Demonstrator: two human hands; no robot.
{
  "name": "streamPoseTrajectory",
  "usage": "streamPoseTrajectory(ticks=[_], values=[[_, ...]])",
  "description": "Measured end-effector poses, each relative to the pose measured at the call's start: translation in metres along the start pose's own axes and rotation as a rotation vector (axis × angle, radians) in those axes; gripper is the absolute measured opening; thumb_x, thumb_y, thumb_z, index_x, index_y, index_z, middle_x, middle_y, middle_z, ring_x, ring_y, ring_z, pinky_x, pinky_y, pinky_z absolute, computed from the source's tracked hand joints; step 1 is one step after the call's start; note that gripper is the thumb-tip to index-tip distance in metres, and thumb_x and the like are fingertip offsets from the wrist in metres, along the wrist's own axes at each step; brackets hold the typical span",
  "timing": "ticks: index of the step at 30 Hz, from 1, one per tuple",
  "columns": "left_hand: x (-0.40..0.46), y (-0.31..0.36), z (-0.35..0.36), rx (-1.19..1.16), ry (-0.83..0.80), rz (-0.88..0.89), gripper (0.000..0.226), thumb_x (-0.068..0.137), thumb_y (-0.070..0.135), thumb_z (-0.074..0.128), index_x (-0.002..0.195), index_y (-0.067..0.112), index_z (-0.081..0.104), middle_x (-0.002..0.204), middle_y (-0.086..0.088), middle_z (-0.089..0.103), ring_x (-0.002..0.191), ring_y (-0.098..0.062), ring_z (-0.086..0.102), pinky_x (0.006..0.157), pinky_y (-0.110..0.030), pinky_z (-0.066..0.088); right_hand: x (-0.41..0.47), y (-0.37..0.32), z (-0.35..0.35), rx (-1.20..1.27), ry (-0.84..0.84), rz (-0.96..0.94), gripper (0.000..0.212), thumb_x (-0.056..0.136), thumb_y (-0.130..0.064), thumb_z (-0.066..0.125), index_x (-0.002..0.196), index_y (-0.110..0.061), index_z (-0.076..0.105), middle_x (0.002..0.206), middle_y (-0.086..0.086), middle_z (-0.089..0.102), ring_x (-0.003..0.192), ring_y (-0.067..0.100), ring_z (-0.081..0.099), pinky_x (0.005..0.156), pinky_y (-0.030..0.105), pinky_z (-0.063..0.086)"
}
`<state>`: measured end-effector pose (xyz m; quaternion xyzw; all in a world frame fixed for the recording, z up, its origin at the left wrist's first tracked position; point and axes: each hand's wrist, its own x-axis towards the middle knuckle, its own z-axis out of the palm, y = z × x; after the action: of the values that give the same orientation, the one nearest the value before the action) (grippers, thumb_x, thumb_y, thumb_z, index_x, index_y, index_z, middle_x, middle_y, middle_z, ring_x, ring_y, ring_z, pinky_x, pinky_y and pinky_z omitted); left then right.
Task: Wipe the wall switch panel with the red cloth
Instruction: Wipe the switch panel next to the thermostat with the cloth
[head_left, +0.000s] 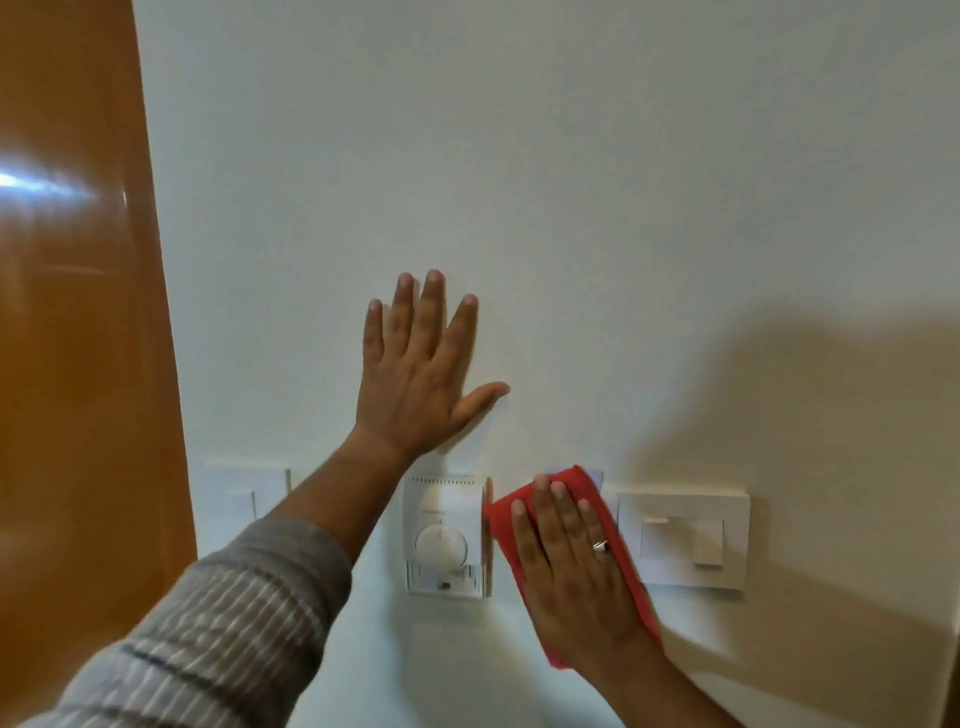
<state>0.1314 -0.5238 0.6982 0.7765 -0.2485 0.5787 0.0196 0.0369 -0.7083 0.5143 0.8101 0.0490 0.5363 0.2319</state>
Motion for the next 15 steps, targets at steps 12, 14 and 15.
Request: streamPoseTrajectory(ticks=[12,14,15], values=[[-0.002,-0.008,0.03,-0.056,0.132,-0.198,0.109,0.087,0.086,0.032,0.163,0.011,0.014,0.17,-0.026,0.012,0.157,-0.047,0.011,0.123,-0.067,0.004,0.003,0.019,0.026,-0.162,0.06,-0.315,0.069,0.103,-0.05,0.038,0.155,-0.006,0.025,0.158,0.015,0.028,0.151,0.036,0.018,0.124,0.05,0.011],[-0.003,-0.007,0.031,-0.068,0.13,-0.197,0.109,0.087,0.086,0.032,0.164,0.012,0.013,0.17,-0.025,0.011,0.157,-0.047,0.01,0.123,-0.067,0.004,0.002,0.035,0.021,-0.146,0.036,-0.432,0.064,0.103,-0.049,0.041,0.152,-0.01,0.032,0.157,0.012,0.031,0.147,0.032,0.026,0.123,0.048,0.016],[-0.003,-0.008,0.03,-0.069,0.134,-0.198,0.109,0.087,0.086,0.032,0.164,0.012,0.013,0.17,-0.025,0.011,0.157,-0.047,0.01,0.123,-0.068,0.005,0.004,0.039,0.02,-0.138,0.042,-0.436,0.063,0.103,-0.05,0.042,0.151,-0.01,0.033,0.156,0.011,0.032,0.147,0.032,0.027,0.123,0.048,0.016]])
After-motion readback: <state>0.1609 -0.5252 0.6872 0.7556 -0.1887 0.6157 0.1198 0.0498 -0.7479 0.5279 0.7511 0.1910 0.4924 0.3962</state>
